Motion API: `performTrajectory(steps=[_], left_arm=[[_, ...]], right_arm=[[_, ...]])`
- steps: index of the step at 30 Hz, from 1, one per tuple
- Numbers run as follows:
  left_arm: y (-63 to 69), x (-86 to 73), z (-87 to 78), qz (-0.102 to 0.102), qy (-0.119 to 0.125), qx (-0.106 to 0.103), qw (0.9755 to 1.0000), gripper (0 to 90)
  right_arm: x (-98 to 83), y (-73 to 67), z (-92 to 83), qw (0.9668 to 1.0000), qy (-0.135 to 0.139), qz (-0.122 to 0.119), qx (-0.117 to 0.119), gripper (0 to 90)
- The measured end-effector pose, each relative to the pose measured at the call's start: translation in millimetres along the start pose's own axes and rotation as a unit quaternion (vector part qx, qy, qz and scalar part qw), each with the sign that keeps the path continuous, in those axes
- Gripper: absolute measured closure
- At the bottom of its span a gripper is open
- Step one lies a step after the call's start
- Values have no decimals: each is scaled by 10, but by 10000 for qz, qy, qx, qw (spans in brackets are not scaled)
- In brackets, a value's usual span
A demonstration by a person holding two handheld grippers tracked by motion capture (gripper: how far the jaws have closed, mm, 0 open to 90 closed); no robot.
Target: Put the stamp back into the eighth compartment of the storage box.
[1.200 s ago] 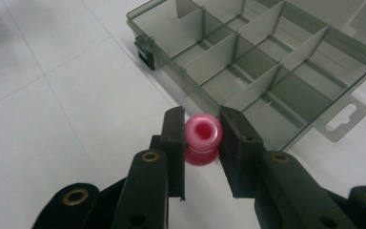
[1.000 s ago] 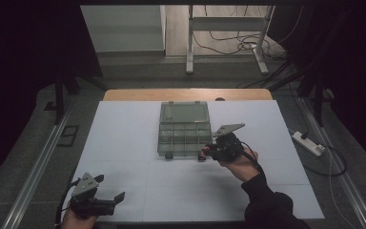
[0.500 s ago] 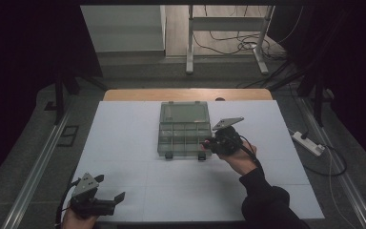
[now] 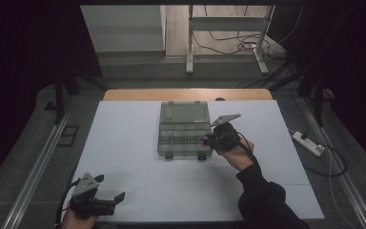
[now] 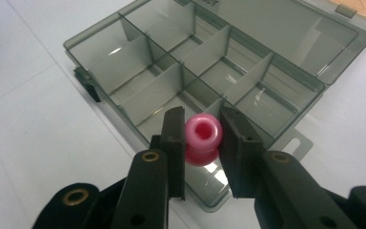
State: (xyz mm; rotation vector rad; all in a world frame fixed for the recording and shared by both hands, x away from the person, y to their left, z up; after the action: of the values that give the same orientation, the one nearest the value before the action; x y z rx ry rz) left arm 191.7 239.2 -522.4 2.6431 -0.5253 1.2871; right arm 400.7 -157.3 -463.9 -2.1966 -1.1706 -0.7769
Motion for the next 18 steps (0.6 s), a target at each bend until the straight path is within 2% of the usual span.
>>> performTrajectory(steps=[11,18], left_arm=[[-1,0,2,-6,-3,-11,10000,0],[0,1,3,-2,-7,-10,10000,0]], right_arm=[[24,113,74,9999,-49,58,-100,720],[23,165,145,9998,-134,13,-157,720]])
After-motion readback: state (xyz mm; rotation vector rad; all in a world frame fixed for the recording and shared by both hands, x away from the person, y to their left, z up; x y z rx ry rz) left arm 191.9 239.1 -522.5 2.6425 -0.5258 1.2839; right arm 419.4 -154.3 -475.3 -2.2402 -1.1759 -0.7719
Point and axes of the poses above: each handheld gripper's, and its own axes: z roughly forward along the jaws, x roughly out of its top, y roughly to its right, the point moved 1 cm from there along z, roughly forward along the jaws, and after that the axes turned 13 degrees about x, right-handed, at the moved point
